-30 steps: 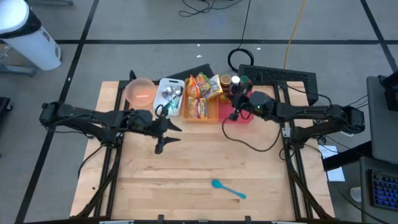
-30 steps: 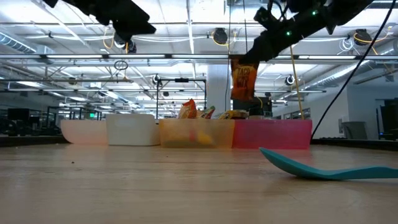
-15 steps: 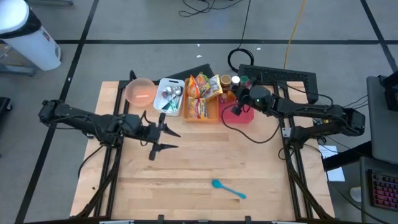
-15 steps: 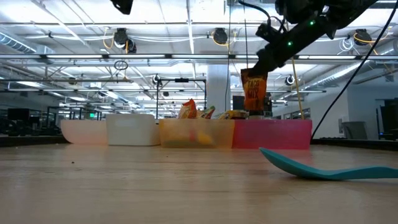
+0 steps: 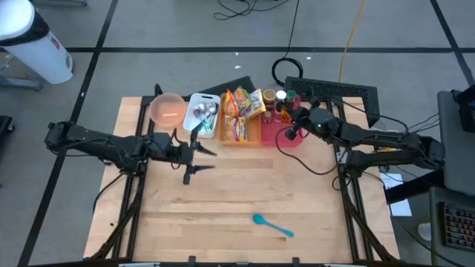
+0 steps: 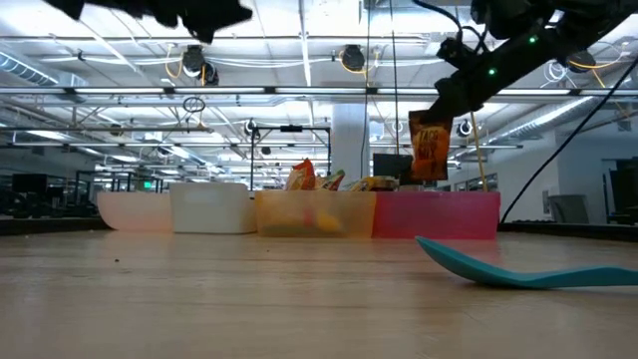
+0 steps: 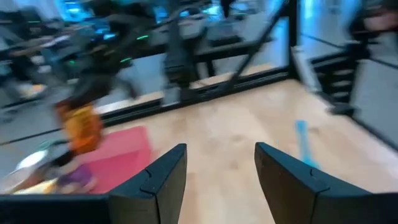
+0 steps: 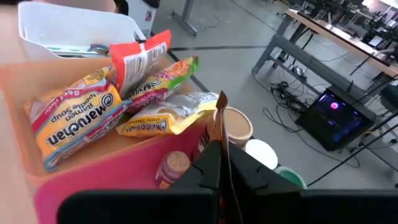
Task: Pick & Place Food Item
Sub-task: Put the orange seasoning pack into the red bin
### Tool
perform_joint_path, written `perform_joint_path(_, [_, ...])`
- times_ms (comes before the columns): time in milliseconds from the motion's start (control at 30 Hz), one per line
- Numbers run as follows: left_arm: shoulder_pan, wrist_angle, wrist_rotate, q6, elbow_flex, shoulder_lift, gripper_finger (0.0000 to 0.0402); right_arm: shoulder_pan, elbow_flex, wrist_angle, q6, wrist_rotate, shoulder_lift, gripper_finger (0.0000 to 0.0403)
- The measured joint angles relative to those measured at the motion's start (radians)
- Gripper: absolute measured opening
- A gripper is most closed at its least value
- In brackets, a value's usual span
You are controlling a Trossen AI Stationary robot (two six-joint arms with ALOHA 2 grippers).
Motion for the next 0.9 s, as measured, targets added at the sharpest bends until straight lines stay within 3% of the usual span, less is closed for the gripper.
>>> perform_joint_path(167, [0.082, 0.201, -0.012, -0.016, -0.084, 0.0, 0.0198, 0.0, -0.04, 0.0, 0.005, -0.001, -0.062, 0.0])
perform_joint_path(400, [0.172, 0.33, -0.012, -0.051, -0.158, 0.0, 0.0198, -0.043, -0.061, 0.0, 0.014, -0.002, -0.072, 0.0])
perform_joint_path(800, [0.232, 0.36, -0.009, -0.15, -0.196, 0.001, 0.0198, -0.176, -0.061, 0.024, 0.042, -0.008, 0.045, 0.0])
perform_joint_path(900, [0.231, 0.359, -0.001, -0.158, -0.196, 0.001, 0.0198, -0.21, -0.061, 0.057, 0.042, -0.061, 0.084, 0.0])
